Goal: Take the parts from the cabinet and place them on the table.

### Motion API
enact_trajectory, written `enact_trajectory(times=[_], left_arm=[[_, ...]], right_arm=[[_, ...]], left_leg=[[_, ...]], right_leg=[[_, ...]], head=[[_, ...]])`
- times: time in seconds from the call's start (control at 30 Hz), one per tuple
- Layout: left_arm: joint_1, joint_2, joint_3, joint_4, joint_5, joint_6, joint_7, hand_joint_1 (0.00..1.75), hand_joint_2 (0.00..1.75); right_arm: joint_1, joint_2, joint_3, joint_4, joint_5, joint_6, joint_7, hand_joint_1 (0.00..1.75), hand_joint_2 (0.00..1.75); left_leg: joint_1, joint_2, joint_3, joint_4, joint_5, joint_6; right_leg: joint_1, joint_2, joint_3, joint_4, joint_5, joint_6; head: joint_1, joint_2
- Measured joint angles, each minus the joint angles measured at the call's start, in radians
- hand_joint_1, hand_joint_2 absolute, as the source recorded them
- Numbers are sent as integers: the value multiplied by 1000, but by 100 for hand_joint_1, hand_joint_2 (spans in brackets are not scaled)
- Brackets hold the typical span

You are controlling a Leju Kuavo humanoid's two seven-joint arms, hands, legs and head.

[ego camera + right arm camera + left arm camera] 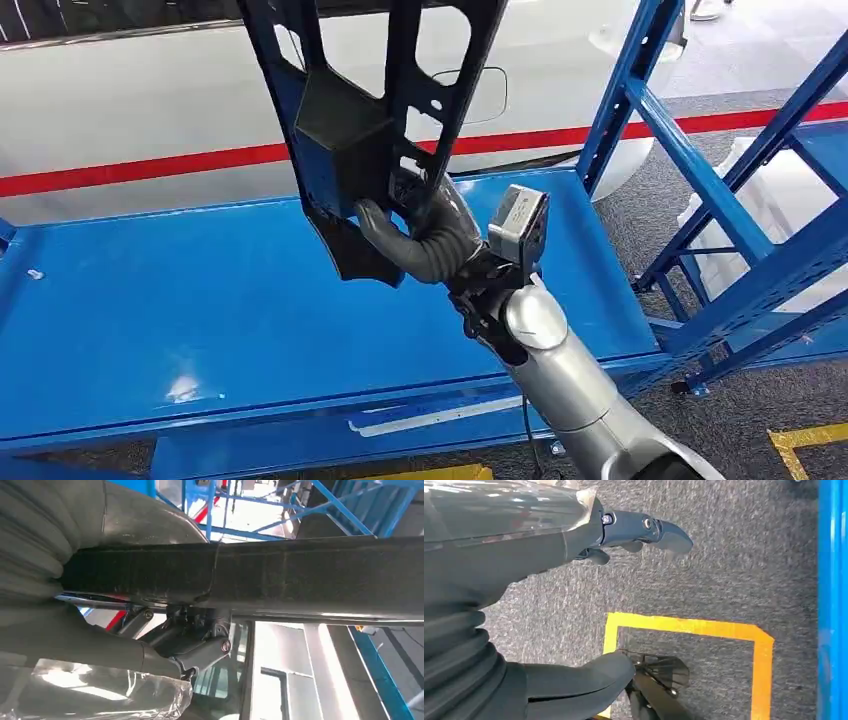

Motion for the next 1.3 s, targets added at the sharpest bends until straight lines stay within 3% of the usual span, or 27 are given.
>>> enact_trajectory(times=[0.03,0.07,0.13,0.17,0.2,0.23,0.3,0.33,0.4,0.47,0.53,0.57,0.63,0.67,0.7,0.8,0.83,0.9,0.97,1.0,1.03,1.07,1.1,1.17,1.2,1.23,1.3], left_arm=[[2,0,0,0,0,-1,-1,0,175],[2,-1,2,1,0,-2,-2,0,175],[1,-1,6,1,0,-5,-2,0,175],[0,0,6,1,-1,-9,-2,0,175],[-1,1,6,1,-1,-10,-2,0,175],[-1,1,6,1,-2,-10,-4,0,175],[0,2,7,1,-2,-14,-4,0,175],[-1,1,8,1,-3,-16,-4,0,175],[-4,2,9,1,-5,-19,-5,0,175],[-4,4,10,1,-5,-23,-5,0,175],[-5,5,10,1,-9,-23,-5,0,175],[-6,4,10,1,-14,-23,-5,0,175],[-12,3,10,1,-18,-23,2,0,175],[-16,2,10,1,-19,-21,5,0,175],[-20,2,10,1,-19,-18,10,0,175],[-29,1,10,0,-19,-11,17,0,175],[-30,3,10,0,-19,-10,18,0,175],[-31,2,10,0,-19,-10,20,0,175],[-34,2,10,0,-17,-8,26,0,175],[-35,2,10,0,-15,-7,28,0,175],[-36,1,10,0,-14,-5,29,0,175],[-36,1,10,-1,-13,-3,29,0,175],[-38,2,10,-1,-12,-2,30,0,175],[-42,2,10,-1,-11,0,30,0,175],[-46,1,10,-2,-11,0,31,0,175],[-46,1,10,-2,-10,0,30,0,175],[-45,1,10,-2,-5,0,30,0,175]], right_arm=[[0,0,2,1,0,0,0,175,175],[0,0,3,2,0,0,0,175,175],[0,1,5,2,6,-3,-1,175,175],[0,2,6,1,7,-3,-2,175,175],[0,2,7,1,12,-5,-2,175,175],[0,2,8,1,14,-6,-3,175,175],[6,1,10,2,18,-8,-12,175,175],[7,0,10,2,19,-9,-18,175,175],[8,-6,7,2,21,-9,-26,175,175],[14,-12,8,2,21,-9,-29,175,175],[22,-19,7,6,25,-10,-34,175,175],[25,-23,5,7,30,-12,-37,175,175],[27,-27,0,7,37,-14,-40,175,175],[25,-27,-4,7,37,-15,-44,175,175],[24,-27,-6,8,37,-15,-46,175,175],[25,-30,-10,13,40,-17,-48,175,175],[24,-31,-11,14,39,-18,-48,175,175],[22,-28,-10,14,40,-18,-49,175,175],[22,-21,-10,20,39,-15,-50,175,175],[23,-18,-10,23,39,-11,-50,175,175],[23,-15,-10,27,40,-7,-47,175,175],[23,-12,-11,30,42,-1,-45,175,175],[23,-8,-11,32,44,2,-43,175,175],[22,-4,-13,34,47,7,-43,175,175],[22,0,-16,35,48,8,-43,175,175],[21,3,-19,36,48,8,-42,175,175],[22,7,-22,36,52,16,-41,175,175]], left_leg=[[0,0,-8,6,13,3],[0,0,7,-33,49,9],[-3,0,92,-207,144,24],[-6,-1,129,-282,161,32],[-12,3,129,-289,158,26],[-16,1,124,-288,162,26],[-24,0,119,-288,170,37],[-19,1,121,-301,188,46],[-17,6,110,-305,201,57],[-19,7,96,-305,212,65],[-21,8,83,-303,220,64],[-21,8,79,-302,223,63],[-21,7,74,-298,226,58],[-22,7,72,-295,227,57],[-30,7,67,-288,226,51],[-26,6,61,-292,238,34],[-26,5,58,-291,238,28],[-22,2,37,-237,181,17],[-15,2,-29,-75,87,5],[-13,2,-54,-12,62,0],[-11,2,-62,15,59,-2],[-8,2,-46,-7,77,-3],[-4,2,-7,-71,113,-3],[1,1,108,-258,184,-3],[-5,-3,123,-291,170,-2],[-8,-6,114,-291,181,10],[-17,-6,107,-286,188,22]], right_leg=[[2,0,-1,0,2,-3],[4,1,-2,0,4,-6],[7,1,-1,0,6,-5],[6,0,0,0,9,-5],[16,1,-3,2,13,1],[12,0,-6,1,16,6],[6,-1,-5,-7,27,22],[14,-1,-9,-5,28,29],[11,-3,-42,58,-25,18],[10,-3,-99,214,-106,5],[10,-3,-115,290,-131,15],[10,-3,-90,263,-122,22],[11,-4,19,95,-71,37],[11,-6,70,10,-57,35],[16,-6,80,-12,-64,25],[18,-4,72,-10,-53,10],[5,-4,73,-18,-45,-2],[0,-7,68,-20,-36,-14],[1,-9,56,-19,-28,-20],[1,-9,49,-19,-25,-17],[1,-9,43,-17,-20,-16],[0,-9,37,-16,-16,-15],[-1,-8,33,-14,-13,-11],[-3,-8,30,-10,-8,-4],[6,-8,26,-8,-6,2],[7,-8,24,-8,-1,8],[6,-8,22,-15,10,25]], head=[[0,0],[0,0],[0,0],[0,0],[0,0],[1,0],[1,0],[3,0],[4,0],[3,0],[3,0],[3,0],[3,0],[3,0],[2,0],[3,0],[2,0],[0,0],[1,0],[0,0],[1,0],[0,0],[0,0],[0,0],[0,0],[5,0],[4,0]])
